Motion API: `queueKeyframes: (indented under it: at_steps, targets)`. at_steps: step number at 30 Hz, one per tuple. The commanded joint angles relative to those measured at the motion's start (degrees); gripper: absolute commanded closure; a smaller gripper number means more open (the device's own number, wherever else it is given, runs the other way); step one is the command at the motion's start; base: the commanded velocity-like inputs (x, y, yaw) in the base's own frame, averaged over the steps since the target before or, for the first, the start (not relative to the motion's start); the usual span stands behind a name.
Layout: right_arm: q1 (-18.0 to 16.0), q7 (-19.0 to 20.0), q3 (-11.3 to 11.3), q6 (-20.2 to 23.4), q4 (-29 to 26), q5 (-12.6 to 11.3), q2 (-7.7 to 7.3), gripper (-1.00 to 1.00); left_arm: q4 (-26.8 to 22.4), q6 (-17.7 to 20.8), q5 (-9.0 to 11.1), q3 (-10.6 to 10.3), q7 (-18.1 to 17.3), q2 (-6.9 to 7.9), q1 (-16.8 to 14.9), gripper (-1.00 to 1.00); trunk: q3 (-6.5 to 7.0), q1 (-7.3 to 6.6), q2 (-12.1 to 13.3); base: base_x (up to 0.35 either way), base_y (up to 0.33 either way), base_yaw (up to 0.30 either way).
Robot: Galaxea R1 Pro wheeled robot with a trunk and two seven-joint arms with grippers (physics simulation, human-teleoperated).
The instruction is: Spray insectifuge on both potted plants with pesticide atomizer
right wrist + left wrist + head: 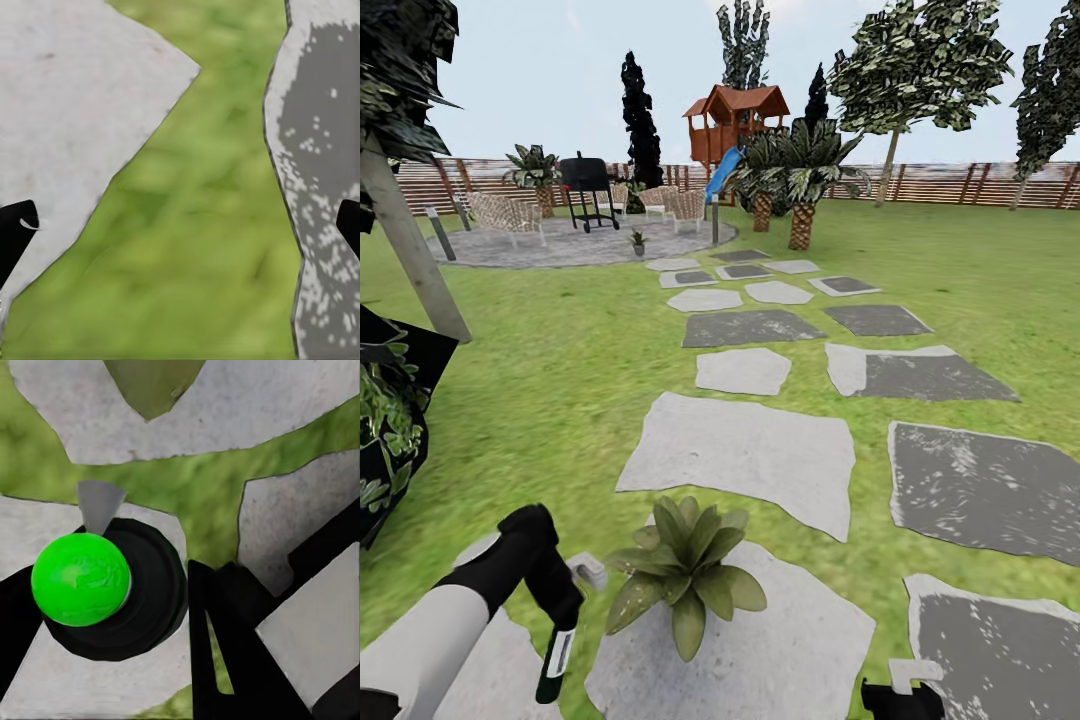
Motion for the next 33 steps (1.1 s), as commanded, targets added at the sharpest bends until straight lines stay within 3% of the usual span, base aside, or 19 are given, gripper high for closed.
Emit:
queueKeyframes:
  at_steps: [1, 4, 14, 25, 30, 33]
  targets:
    - [-0.05, -0.14, -0.45, -0.22, 0.06, 0.6, 0.02, -1.0, -0.07, 0.66, -1.65, -0.16, -0.52, 0.04, 0.26, 1.0, -0.05, -0.01, -0.02, 0.005, 0.139, -0.091]
    - [-0.05, -0.13, -0.46, -0.32, 0.08, 0.6, -0.01, -1.0, 0.12, 0.76, -2.48, -0.04, -0.55, 0.04, 0.56, 1.0, -0.05, -0.01, -0.02, 0.083, 0.245, -0.217]
    - [-0.05, -0.11, -0.47, -0.32, 0.12, 0.6, -0.36, -1.0, -0.07, 0.68, -2.55, -0.3, -0.52, -0.39, 0.87, 1.0, -0.05, -0.01, -0.02, 0.244, 0.15, -0.041]
    - [-0.05, -0.11, -0.47, -0.22, 0.12, 0.6, -0.36, -1.0, 0.21, 0.38, -2.53, 0.14, -0.62, 0.28, 0.97, 1.0, -0.05, -0.01, -0.02, -0.026, 0.001, 0.0]
    - [-0.05, -0.11, -0.47, -0.22, 0.12, 0.6, -0.36, -1.0, -0.27, 0.47, -2.31, -0.07, -0.6, -0.63, 0.93, 1.0, -0.05, -0.01, -0.02, -0.114, 0.0, 0.0]
    - [-0.05, -0.11, -0.47, -0.22, 0.12, 0.6, -0.36, -1.0, -0.29, 0.41, -2.46, -0.1, -0.47, -2.21, 0.9, 1.0, -0.05, -0.01, -0.02, -0.009, 0.0, 0.0]
